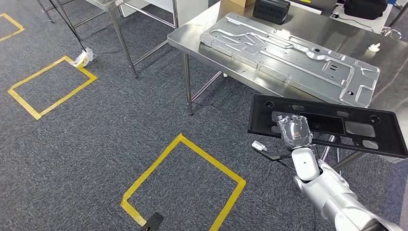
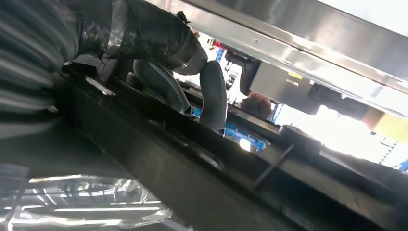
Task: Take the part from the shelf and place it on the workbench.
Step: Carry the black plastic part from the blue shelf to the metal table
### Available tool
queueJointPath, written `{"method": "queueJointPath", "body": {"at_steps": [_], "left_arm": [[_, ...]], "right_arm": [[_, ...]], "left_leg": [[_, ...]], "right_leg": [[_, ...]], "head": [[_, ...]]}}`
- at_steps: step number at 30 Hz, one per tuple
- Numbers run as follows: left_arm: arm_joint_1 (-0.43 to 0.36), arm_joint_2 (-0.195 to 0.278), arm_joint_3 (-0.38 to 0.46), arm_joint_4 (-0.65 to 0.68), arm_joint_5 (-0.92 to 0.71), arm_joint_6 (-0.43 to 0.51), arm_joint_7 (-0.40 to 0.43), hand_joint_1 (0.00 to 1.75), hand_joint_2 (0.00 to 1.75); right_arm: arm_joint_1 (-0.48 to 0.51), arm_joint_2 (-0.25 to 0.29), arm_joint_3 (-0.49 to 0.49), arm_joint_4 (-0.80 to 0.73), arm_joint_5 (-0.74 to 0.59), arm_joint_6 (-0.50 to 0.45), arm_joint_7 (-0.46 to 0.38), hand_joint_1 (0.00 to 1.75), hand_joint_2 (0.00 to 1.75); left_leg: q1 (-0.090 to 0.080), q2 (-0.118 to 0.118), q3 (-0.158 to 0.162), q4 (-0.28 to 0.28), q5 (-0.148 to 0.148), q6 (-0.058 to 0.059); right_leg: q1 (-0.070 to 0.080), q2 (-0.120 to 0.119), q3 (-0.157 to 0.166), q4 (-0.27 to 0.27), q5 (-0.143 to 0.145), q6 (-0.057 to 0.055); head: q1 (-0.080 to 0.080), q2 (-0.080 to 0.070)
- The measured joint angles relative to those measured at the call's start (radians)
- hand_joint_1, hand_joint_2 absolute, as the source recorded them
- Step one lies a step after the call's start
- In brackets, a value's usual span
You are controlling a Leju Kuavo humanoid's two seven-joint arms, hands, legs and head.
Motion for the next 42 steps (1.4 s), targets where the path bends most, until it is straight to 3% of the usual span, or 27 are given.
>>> {"method": "queueJointPath", "body": {"at_steps": [4, 10, 14, 16, 18, 19, 20, 21, 23, 25, 29, 30, 32, 34, 35, 36, 37, 40, 41, 42], "left_arm": [[-0.001, -0.001, 0.001, 0.0, 0.0, -0.001, -0.001, 0.0, 1.75], [-0.001, -0.001, 0.002, 0.0, 0.0, -0.001, -0.006, 0.0, 1.75], [-0.002, -0.002, 0.003, 0.0, -0.004, -0.001, -0.008, 0.0, 1.75], [-0.003, -0.003, 0.004, 0.0, -0.006, -0.001, -0.009, 0.0, 1.75], [-0.003, -0.003, 0.004, 0.0, -0.007, -0.001, -0.01, 0.0, 1.75], [-0.002, -0.003, 0.005, 0.0, -0.007, 0.0, -0.01, 0.0, 1.75], [0.0, -0.003, 0.006, 0.0, -0.007, 0.001, -0.01, 0.0, 1.75], [0.0, -0.004, 0.006, 0.0, -0.007, 0.002, -0.01, 0.0, 1.75], [0.001, -0.004, 0.008, 0.0, -0.007, 0.004, -0.01, 0.0, 1.75], [0.0, -0.003, 0.009, 0.0, -0.008, 0.006, -0.01, 0.0, 1.75], [0.001, -0.003, 0.01, -0.001, -0.009, 0.011, -0.011, 0.0, 1.75], [0.0, -0.004, 0.01, -0.002, -0.009, 0.012, -0.012, 0.0, 1.75], [0.0, -0.004, 0.01, -0.002, -0.01, 0.013, -0.013, 0.0, 1.75], [0.003, -0.004, 0.011, -0.002, -0.01, 0.014, -0.013, 0.0, 1.75], [0.005, -0.004, 0.011, -0.002, -0.01, 0.014, -0.013, 0.0, 1.75], [0.007, -0.004, 0.011, -0.002, -0.011, 0.014, -0.013, 0.0, 1.75], [0.008, -0.004, 0.011, -0.002, -0.012, 0.014, -0.013, 0.0, 1.75], [0.012, -0.002, 0.012, -0.002, -0.016, 0.014, -0.013, 0.0, 1.75], [0.013, -0.002, 0.012, -0.002, -0.017, 0.015, -0.013, 0.0, 1.75], [0.014, -0.002, 0.013, -0.002, -0.017, 0.015, -0.013, 0.0, 1.75]], "right_arm": [[-0.001, 0.001, 0.01, 0.0, 0.0, 0.0, 0.0, 1.75, 1.75], [-0.002, 0.004, 0.022, 0.0, 0.0, 0.0, 0.001, 1.75, 1.75], [-0.003, 0.01, 0.03, 0.0, 0.0, 0.0, 0.001, 1.75, 1.75], [-0.007, 0.011, 0.033, 0.0, 0.0, 0.0, 0.001, 1.75, 1.75], [-0.008, 0.012, 0.035, 0.0, 0.0, 0.0, 0.0, 1.75, 1.75], [-0.006, 0.012, 0.036, 0.0, 0.0, 0.0, 0.0, 1.75, 1.75], [-0.005, 0.012, 0.037, 0.001, 0.0, 0.0, 0.0, 1.75, 1.75], [-0.003, 0.012, 0.038, 0.001, 0.0, 0.0, 0.001, 1.75, 1.75], [-0.003, 0.013, 0.039, 0.001, 0.0, 0.0, 0.001, 1.75, 1.75], [-0.003, 0.014, 0.04, 0.001, 0.0, 0.0, 0.001, 1.75, 1.75], [0.004, 0.016, 0.043, 0.001, 0.0, 0.0, 0.001, 1.75, 1.75], [0.003, 0.016, 0.043, 0.001, 0.0, 0.0, 0.002, 1.75, 1.75], [0.0, 0.017, 0.044, 0.002, -0.001, 0.0, 0.003, 1.75, 1.75], [0.002, 0.018, 0.044, 0.002, 0.0, 0.0, 0.003, 1.75, 1.75], [0.004, 0.019, 0.045, 0.002, 0.0, 0.0, 0.002, 1.75, 1.75], [0.006, 0.019, 0.045, 0.003, 0.0, 0.0, 0.002, 1.75, 1.75], [0.007, 0.019, 0.046, 0.003, 0.0, 0.0, 0.002, 1.75, 1.75], [0.009, 0.024, 0.047, 0.005, 0.0, 0.0, 0.001, 1.75, 1.75], [0.009, 0.026, 0.048, 0.007, 0.0, 0.0, 0.0, 1.75, 1.75], [0.009, 0.027, 0.049, 0.009, 0.0, 0.001, 0.0, 1.75, 1.75]], "left_leg": [[-0.002, -0.004, -0.003, 0.001, 0.002, 0.006], [-0.008, -0.005, -0.009, 0.007, 0.0, 0.02], [-0.004, -0.003, 0.005, -0.016, 0.001, 0.046], [-0.001, -0.002, 0.018, -0.024, 0.003, 0.052], [0.0, -0.001, 0.02, -0.023, 0.001, 0.052], [0.001, -0.001, 0.022, -0.023, -0.001, 0.049], [0.003, -0.001, 0.025, -0.022, -0.004, 0.045], [0.005, -0.001, 0.029, -0.02, -0.009, 0.04], [0.011, -0.001, 0.04, -0.017, -0.021, 0.027], [0.011, 0.0, 0.043, -0.014, -0.031, 0.011], [0.012, 0.003, 0.042, 0.011, -0.038, -0.015], [0.014, 0.003, 0.024, 0.047, -0.037, -0.018], [0.016, 0.004, -0.054, 0.17, -0.051, -0.023], [0.016, 0.003, -0.141, 0.277, -0.099, -0.024], [0.014, 0.003, -0.169, 0.293, -0.118, -0.022], [0.012, 0.003, -0.181, 0.275, -0.121, -0.017], [0.007, 0.002, -0.179, 0.226, -0.097, -0.009], [-0.013, -0.007, -0.145, 0.046, 0.075, 0.025], [-0.018, -0.011, -0.136, 0.018, 0.11, 0.03], [-0.019, -0.013, -0.129, 0.007, 0.116, 0.032]], "right_leg": [[-0.001, -0.004, 0.002, -0.007, 0.004, 0.007], [-0.009, -0.004, 0.002, -0.015, 0.01, 0.027], [-0.01, -0.006, -0.002, 0.014, 0.015, 0.043], [-0.013, -0.01, -0.035, 0.082, -0.031, 0.044], [-0.016, -0.011, -0.097, 0.205, -0.093, 0.048], [-0.019, -0.012, -0.122, 0.25, -0.107, 0.052], [-0.022, -0.014, -0.13, 0.259, -0.101, 0.056], [-0.026, -0.016, -0.119, 0.229, -0.075, 0.059], [-0.032, -0.023, -0.064, 0.103, -0.004, 0.066], [-0.028, -0.028, -0.029, 0.012, 0.016, 0.06], [-0.02, -0.022, -0.007, -0.003, -0.006, 0.015], [-0.019, -0.021, 0.004, -0.005, -0.012, 0.006], [-0.017, -0.018, 0.028, -0.009, -0.028, -0.008], [-0.013, -0.012, 0.054, -0.009, -0.049, -0.015], [-0.011, -0.009, 0.07, -0.009, -0.061, -0.015], [-0.009, -0.006, 0.087, -0.01, -0.074, -0.016], [-0.007, -0.004, 0.104, -0.01, -0.087, -0.016], [-0.002, 0.003, 0.145, -0.015, -0.126, -0.009], [-0.002, 0.006, 0.156, -0.02, -0.134, -0.004], [-0.002, 0.008, 0.165, -0.021, -0.137, 0.003]], "head": [[0.0, 0.0], [0.0, 0.0], [0.0, 0.0], [0.0, 0.0], [0.001, 0.0], [0.001, 0.0], [0.0, 0.0], [0.0, 0.0], [0.001, 0.0], [0.002, 0.0], [0.0, 0.0], [-0.001, 0.0], [-0.001, 0.0], [-0.002, 0.0], [-0.002, 0.0], [-0.002, 0.0], [-0.002, 0.0], [-0.001, 0.0], [-0.001, 0.0], [-0.001, 0.0]]}}
